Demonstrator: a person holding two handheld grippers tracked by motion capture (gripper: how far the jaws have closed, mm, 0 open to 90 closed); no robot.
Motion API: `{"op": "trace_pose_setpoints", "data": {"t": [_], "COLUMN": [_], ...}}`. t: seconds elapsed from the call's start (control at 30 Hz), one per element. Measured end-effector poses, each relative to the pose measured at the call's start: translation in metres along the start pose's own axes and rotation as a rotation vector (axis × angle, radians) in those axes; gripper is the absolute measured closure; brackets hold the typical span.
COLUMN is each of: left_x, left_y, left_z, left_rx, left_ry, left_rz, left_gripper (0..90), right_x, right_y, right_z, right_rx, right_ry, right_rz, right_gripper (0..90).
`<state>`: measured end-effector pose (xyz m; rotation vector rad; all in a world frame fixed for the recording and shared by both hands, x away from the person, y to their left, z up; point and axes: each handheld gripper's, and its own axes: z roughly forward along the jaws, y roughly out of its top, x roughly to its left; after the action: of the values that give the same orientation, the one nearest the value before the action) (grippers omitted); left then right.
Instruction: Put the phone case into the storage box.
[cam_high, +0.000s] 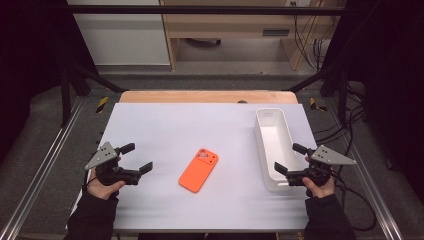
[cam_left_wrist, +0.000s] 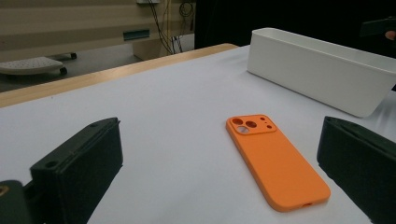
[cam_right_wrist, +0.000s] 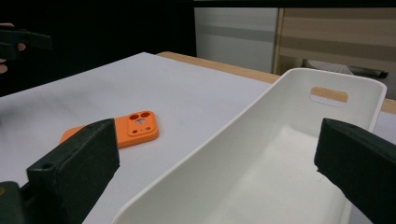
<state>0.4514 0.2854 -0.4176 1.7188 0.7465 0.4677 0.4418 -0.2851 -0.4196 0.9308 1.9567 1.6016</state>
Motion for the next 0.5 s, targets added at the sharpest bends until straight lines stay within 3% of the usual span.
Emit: {"op": "trace_pose_setpoints", "data": {"t": [0.5], "left_x": [-0.0070], "left_y": [0.0045], "left_z": [0.0050], "left_rx": [0.010], "left_ry": [-0.007], "left_rz": [0.016], "left_gripper": [0.0], "right_x": [0.0004], "right_y": [0.0007], "right_z": [-0.0016], "right_rx": [-0.002], "right_ry": [0.013], "right_rz": [-0.006], "right_gripper": [0.4]}}
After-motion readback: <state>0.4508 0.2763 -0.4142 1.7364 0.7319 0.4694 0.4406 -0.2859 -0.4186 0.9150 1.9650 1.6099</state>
